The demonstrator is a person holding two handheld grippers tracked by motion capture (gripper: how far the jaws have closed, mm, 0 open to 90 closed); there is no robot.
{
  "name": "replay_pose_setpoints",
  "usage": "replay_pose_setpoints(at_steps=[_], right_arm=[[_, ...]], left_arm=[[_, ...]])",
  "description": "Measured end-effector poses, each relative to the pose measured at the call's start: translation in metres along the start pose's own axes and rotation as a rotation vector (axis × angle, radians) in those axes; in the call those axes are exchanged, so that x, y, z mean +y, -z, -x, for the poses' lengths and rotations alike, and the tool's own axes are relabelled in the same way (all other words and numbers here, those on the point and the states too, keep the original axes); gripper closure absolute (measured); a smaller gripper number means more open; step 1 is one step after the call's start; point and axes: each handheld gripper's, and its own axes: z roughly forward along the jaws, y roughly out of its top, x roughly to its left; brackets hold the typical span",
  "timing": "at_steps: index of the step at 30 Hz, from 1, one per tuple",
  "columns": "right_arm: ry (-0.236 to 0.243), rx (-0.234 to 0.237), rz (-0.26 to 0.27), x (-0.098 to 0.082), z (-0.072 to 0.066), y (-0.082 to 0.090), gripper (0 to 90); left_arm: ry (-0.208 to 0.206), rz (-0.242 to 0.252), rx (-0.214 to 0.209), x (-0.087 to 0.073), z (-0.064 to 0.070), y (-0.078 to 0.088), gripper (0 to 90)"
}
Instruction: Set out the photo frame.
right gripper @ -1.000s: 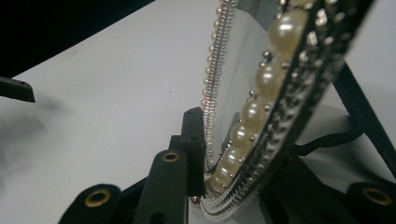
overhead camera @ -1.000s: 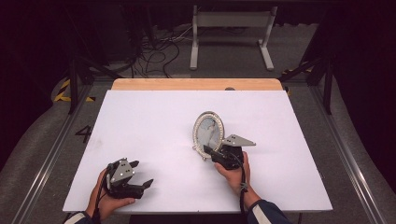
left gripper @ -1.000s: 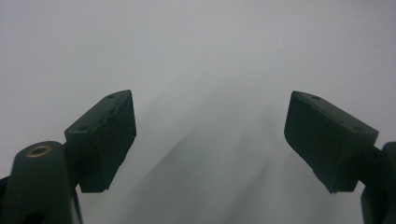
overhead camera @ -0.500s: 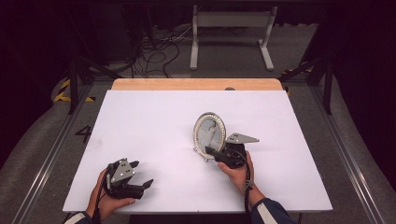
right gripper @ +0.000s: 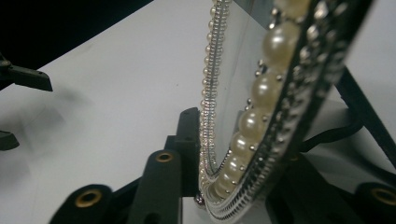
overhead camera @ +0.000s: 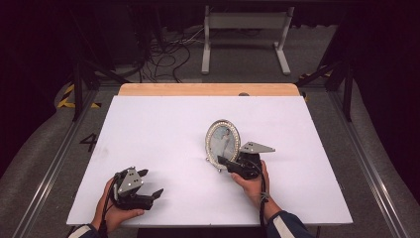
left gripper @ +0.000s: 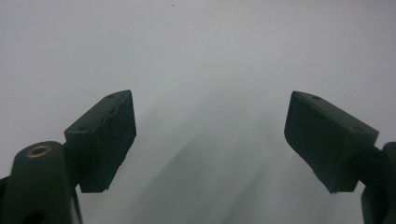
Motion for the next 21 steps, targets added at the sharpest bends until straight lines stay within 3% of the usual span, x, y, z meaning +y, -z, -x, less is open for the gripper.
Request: replay_pose_setpoints(at_steps=[10,21], right_arm=[[-0.030,0.050,-0.009,0.001,0.006,0.000,81.0],[-0.015,0.107,-0.059,0.002,0.009,0.007,81.3]], left_arm=[[-0.002,-0.012,-0.011,0.001,0.002,-0.002,17.8],[-0.011,0.015,-0.024,0.013,-0.004,-0.009,17.3]])
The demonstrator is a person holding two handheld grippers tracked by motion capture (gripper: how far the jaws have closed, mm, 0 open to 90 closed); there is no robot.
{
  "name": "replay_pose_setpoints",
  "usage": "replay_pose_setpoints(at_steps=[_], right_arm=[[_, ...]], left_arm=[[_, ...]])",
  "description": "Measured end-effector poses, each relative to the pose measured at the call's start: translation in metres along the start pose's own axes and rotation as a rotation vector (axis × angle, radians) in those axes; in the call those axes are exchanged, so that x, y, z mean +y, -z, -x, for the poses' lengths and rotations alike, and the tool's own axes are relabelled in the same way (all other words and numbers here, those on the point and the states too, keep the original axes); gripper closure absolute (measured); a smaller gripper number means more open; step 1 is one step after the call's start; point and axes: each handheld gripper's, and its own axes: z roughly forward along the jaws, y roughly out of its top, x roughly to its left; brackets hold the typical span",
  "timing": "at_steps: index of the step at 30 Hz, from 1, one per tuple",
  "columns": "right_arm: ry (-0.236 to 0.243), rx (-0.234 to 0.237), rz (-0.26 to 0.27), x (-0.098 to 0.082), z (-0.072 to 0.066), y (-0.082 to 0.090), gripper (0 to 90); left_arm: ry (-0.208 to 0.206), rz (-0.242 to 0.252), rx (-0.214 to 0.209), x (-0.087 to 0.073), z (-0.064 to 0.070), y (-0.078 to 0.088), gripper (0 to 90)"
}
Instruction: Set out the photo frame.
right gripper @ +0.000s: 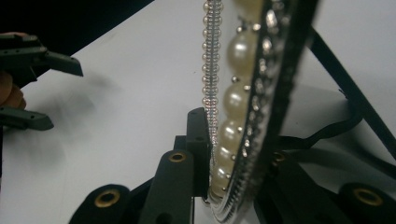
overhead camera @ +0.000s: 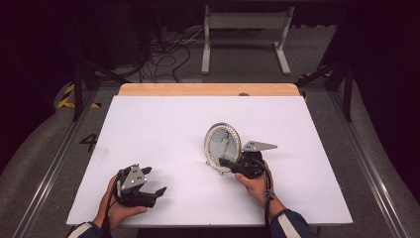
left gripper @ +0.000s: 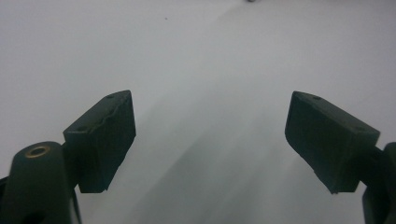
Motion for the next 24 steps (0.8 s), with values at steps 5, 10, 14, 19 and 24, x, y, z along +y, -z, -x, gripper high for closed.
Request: replay_pose_setpoints(at_steps=[5,10,14,19,24], right_arm=[[0.023,-0.046,0.017,-0.001,-0.002,0.007,69.4],[0.068,-0.084,0.043,-0.002,-0.007,0.023,67.4],[0.118,-0.126,0.057,-0.004,-0.014,0.037,66.9],[0.153,-0.161,0.070,-0.005,-0.020,0.049,73.6],[0.139,-0.182,0.070,-0.010,-0.021,0.056,69.0]], left_arm=[[-0.009,0.021,-0.047,0.024,-0.007,-0.018,15.3],[-0.040,0.051,-0.079,0.055,-0.009,-0.045,15.3],[-0.063,0.058,-0.113,0.073,-0.006,-0.066,15.6],[-0.054,0.078,-0.174,0.093,-0.007,-0.090,21.0],[-0.026,0.118,-0.232,0.106,-0.009,-0.106,26.3]])
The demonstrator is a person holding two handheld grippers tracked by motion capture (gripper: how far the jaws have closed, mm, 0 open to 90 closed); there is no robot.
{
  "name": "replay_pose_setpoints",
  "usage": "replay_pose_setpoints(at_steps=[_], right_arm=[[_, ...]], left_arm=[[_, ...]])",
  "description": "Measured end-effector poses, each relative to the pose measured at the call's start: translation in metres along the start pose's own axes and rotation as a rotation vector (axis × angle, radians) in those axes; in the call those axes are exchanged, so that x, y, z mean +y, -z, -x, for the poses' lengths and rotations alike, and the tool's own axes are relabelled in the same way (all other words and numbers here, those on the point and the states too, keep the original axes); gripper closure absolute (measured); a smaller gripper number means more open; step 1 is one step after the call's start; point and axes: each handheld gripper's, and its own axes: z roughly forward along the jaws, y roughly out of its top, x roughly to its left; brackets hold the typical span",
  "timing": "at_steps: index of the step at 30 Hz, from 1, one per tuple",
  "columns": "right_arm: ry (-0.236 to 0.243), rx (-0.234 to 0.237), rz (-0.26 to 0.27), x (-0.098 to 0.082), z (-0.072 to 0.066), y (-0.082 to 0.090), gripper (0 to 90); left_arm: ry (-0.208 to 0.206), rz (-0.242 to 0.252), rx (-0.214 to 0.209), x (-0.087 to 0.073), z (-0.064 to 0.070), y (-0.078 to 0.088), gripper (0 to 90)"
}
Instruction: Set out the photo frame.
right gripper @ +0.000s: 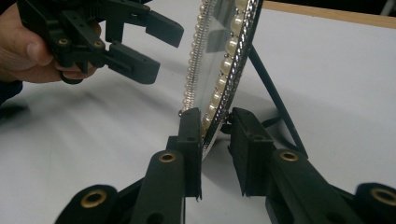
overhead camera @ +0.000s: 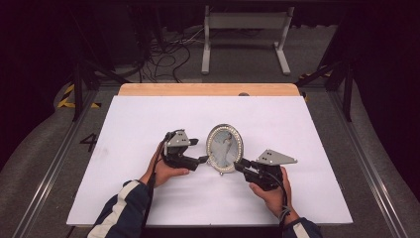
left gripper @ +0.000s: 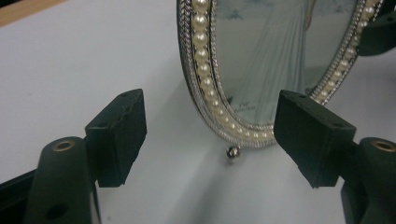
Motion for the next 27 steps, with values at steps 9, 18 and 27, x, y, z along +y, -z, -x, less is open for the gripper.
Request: replay_pose_setpoints(at_steps=[9,18,27], right_arm=[[-0.020,-0.018,0.059,0.004,0.001,0.011,73.3],[-0.001,-0.019,0.075,0.007,-0.004,0.010,84.3],[-0.024,-0.025,0.083,0.008,-0.001,0.005,82.8]], left_arm=[[0.002,-0.013,-0.041,0.007,0.003,-0.020,30.5],[-0.010,-0.025,-0.020,0.007,-0.001,-0.015,50.8],[-0.006,-0.041,0.000,0.004,-0.001,-0.009,58.9]])
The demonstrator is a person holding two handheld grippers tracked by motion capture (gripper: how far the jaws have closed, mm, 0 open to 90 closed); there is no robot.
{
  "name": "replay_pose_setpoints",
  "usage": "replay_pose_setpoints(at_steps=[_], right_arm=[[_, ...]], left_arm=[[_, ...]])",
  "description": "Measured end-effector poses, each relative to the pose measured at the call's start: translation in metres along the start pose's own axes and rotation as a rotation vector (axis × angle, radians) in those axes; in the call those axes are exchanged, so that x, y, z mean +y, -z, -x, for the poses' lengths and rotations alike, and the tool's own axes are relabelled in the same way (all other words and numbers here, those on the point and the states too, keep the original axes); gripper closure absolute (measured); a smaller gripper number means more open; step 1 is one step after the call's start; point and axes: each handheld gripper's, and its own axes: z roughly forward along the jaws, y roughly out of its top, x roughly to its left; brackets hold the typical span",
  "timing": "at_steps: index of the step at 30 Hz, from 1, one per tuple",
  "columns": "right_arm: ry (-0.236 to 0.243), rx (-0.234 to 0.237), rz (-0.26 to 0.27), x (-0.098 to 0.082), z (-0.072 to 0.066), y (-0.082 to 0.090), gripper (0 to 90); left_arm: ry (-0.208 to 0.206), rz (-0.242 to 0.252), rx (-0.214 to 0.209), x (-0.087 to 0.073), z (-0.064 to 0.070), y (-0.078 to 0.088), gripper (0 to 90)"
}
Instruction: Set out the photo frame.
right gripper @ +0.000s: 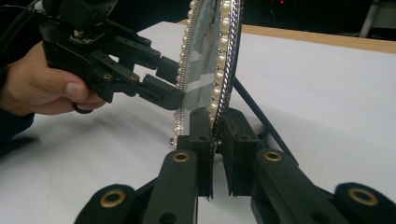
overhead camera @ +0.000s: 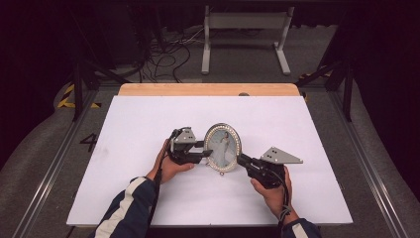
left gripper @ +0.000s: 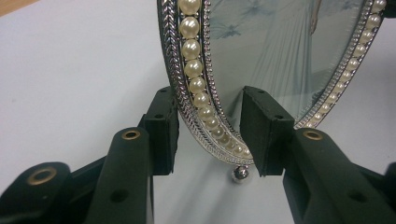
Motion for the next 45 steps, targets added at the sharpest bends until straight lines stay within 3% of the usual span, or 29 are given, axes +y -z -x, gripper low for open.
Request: replay_pose_setpoints(at_steps=[6,22,30,45], right_arm=[[-0.027,0.001,0.003,0.001,0.003,-0.004,82.0],[-0.051,-0.011,0.000,0.005,0.008,-0.018,77.8],[-0.035,-0.011,-0.013,0.005,0.009,-0.025,76.9],[-0.011,-0.016,-0.029,0.007,0.010,-0.028,75.4]], left_arm=[[-0.017,-0.016,0.027,-0.003,0.003,0.005,60.9],[-0.036,-0.042,0.040,-0.013,0.012,0.020,63.0],[-0.057,-0.058,0.060,-0.016,0.018,0.024,64.1],[-0.053,-0.067,0.072,-0.018,0.025,0.027,65.0]])
